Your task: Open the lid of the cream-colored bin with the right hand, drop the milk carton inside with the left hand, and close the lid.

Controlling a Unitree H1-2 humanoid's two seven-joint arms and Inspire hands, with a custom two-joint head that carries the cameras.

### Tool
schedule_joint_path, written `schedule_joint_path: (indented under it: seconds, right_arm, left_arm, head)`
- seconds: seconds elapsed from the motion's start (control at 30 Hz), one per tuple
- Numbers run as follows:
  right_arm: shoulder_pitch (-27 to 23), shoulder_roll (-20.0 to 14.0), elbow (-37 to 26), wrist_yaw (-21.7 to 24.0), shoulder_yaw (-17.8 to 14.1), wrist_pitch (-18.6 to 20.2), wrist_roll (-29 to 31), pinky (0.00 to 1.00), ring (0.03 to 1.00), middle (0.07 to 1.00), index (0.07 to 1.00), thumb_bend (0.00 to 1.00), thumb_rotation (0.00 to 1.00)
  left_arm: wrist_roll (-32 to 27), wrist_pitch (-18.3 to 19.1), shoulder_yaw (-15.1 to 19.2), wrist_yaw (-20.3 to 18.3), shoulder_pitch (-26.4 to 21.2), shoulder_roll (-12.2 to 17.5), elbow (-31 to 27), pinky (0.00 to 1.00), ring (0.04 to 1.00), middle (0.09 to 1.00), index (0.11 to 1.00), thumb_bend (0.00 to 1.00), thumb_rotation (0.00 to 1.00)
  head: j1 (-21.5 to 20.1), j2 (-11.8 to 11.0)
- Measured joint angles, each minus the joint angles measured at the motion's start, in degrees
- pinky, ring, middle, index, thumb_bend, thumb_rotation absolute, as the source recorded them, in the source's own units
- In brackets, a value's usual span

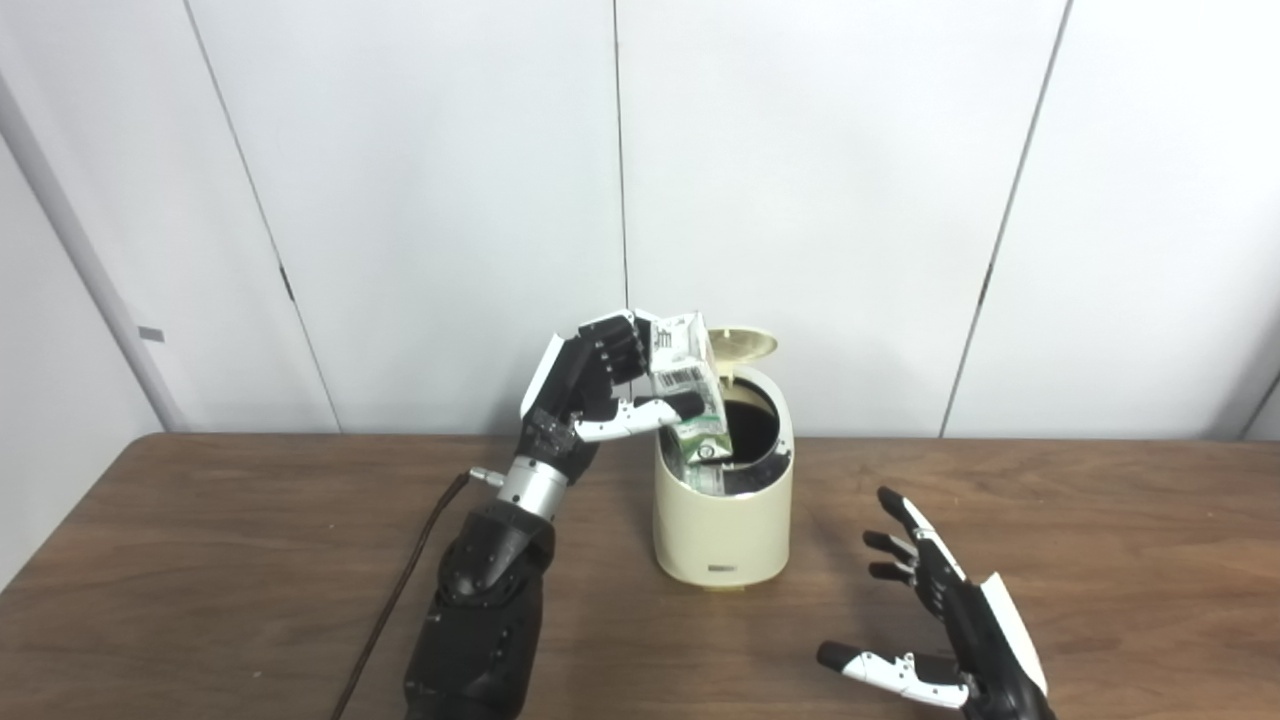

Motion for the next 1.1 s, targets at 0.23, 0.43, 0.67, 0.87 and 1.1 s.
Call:
schedule_joint_path:
  seconds: [0.23, 0.43, 0.67, 0.87, 1.1]
  right_arm:
    - [0.02, 0.21, -0.04, 0.00, 0.05, 0.01, 0.11, 0.74, 0.846, 0.957, 0.933, 0.79, 0.31]
    - [0.02, 0.77, -0.15, 0.00, 0.20, 0.02, 0.21, 0.74, 0.846, 0.957, 0.931, 0.79, 0.31]
    - [0.02, 1.43, -0.32, -0.11, 0.25, 0.03, 0.00, 0.75, 0.841, 0.954, 0.928, 0.79, 0.30]
    - [0.03, 1.64, -0.32, -0.13, 0.32, -0.13, 0.07, 0.74, 0.834, 0.954, 0.924, 0.79, 0.29]
    - [0.03, 1.78, -0.39, -0.64, 0.38, -0.13, 0.01, 0.74, 0.834, 0.953, 0.927, 0.79, 0.28]
  left_arm:
    - [1.46, 0.00, -0.01, 1.83, -0.10, -0.08, 1.13, 0.38, 0.459, 0.498, 0.511, 0.48, 0.00]
    - [1.41, 0.00, 0.36, 1.83, -0.31, -0.30, 1.38, 0.38, 0.464, 0.503, 0.517, 0.48, 0.00]
    - [2.24, 0.00, -0.68, 5.13, -0.66, -0.21, 2.03, 0.38, 0.467, 0.498, 0.511, 0.48, 0.00]
    - [3.43, -0.02, -2.92, 8.69, -1.17, 0.51, 3.36, 0.39, 0.467, 0.494, 0.505, 0.48, 0.00]
    - [3.34, -0.10, -3.60, 9.45, -1.37, 0.52, 3.80, 0.39, 0.464, 0.493, 0.507, 0.48, 0.00]
  head:
    - [0.09, 0.09]
    - [-0.26, 0.09]
    - [-0.79, 0.26]
    - [-1.05, 0.26]
    - [-1.32, 0.35]
